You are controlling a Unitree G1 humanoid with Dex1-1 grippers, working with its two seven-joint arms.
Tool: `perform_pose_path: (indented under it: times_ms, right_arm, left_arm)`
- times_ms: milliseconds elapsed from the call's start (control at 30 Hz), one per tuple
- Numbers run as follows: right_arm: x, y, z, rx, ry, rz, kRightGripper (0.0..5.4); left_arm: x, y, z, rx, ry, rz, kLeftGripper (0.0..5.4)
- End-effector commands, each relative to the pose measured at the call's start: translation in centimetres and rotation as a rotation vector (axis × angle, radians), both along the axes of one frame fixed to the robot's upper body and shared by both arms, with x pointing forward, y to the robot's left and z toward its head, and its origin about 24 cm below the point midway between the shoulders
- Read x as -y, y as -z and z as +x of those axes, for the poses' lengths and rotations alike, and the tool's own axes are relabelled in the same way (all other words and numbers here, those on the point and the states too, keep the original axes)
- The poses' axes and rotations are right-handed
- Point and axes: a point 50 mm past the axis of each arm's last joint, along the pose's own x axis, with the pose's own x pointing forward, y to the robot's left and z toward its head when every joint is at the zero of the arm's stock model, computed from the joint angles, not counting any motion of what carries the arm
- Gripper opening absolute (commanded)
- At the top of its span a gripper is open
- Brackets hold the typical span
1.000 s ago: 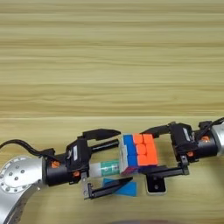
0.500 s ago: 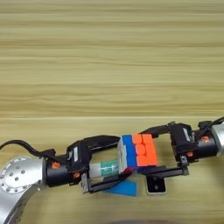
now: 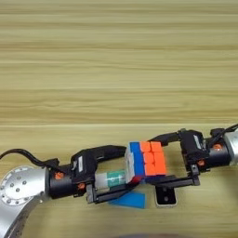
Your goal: Move the objects on the table
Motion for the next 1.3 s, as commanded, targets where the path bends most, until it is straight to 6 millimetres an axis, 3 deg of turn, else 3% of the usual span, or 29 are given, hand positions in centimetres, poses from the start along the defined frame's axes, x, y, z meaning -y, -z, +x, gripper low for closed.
perform_pose_path:
  times_ms: [33,467,933,1300]
  right_arm:
    - [-0.2,-0.5,0.3,0.019,-0.006,0.014,3.63]
    - [0.0,-1.4,0.2,-0.003,0.001,0.074,5.33]
    - [0.6,-2.4,0.7,-0.004,0.096,0.169,5.40]
    - [0.7,-2.5,0.8,0.006,0.108,0.172,5.40]
  left_arm:
    - [0.0,-0.1,0.2,0.005,0.005,-0.001,3.29]
    - [-0.1,0.0,0.3,0.004,-0.016,-0.008,3.29]
    - [-2.4,-0.3,5.0,0.077,-0.417,-0.091,3.27]
    - [-3.2,1.3,5.5,0.060,-0.459,-0.011,3.27]
